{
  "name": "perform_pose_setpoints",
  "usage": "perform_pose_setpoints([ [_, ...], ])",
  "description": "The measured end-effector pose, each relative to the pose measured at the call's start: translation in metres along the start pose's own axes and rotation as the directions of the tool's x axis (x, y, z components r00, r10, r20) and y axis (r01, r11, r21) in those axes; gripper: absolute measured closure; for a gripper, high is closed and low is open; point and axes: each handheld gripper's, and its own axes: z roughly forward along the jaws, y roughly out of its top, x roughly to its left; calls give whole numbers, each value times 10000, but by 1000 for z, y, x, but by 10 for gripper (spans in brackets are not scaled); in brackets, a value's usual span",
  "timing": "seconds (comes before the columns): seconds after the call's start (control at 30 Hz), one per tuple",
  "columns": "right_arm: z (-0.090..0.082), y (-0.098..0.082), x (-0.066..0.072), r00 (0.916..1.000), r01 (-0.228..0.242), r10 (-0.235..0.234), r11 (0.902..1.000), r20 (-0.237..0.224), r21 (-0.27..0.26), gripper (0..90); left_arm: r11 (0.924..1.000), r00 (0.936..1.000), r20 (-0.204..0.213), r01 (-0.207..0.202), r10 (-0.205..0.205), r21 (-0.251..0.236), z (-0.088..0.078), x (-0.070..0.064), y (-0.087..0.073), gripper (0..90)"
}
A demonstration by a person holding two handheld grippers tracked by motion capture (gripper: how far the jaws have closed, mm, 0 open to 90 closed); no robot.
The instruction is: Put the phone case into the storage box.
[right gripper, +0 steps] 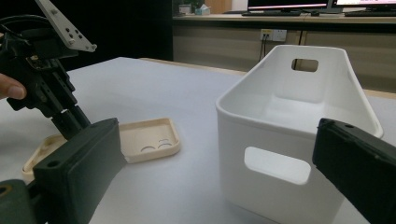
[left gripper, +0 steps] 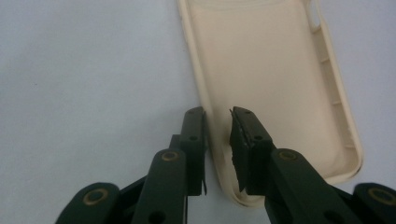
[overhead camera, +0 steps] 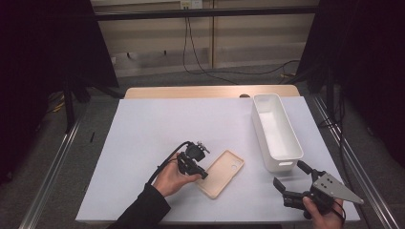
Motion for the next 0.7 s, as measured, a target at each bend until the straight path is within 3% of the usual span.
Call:
perform_pose_setpoints([
  [0.13, 0, 0, 0, 10000, 3, -3, 10000, -8, 2, 9, 9998, 9998, 31, -182, 182, 16, 0, 0, 0, 758],
  [0.3, 0, 0, 0, 10000, 3, -3, 10000, -10, 3, 8, 9997, 9996, 259, -102, 107, -216, 0, 3, -1, 816],
  [0.7, 0, 0, 0, 10000, 2, -2, 10000, -23, 7, 9, 9979, 9993, 94, -362, 367, -533, 1, 1, -4, 839],
])
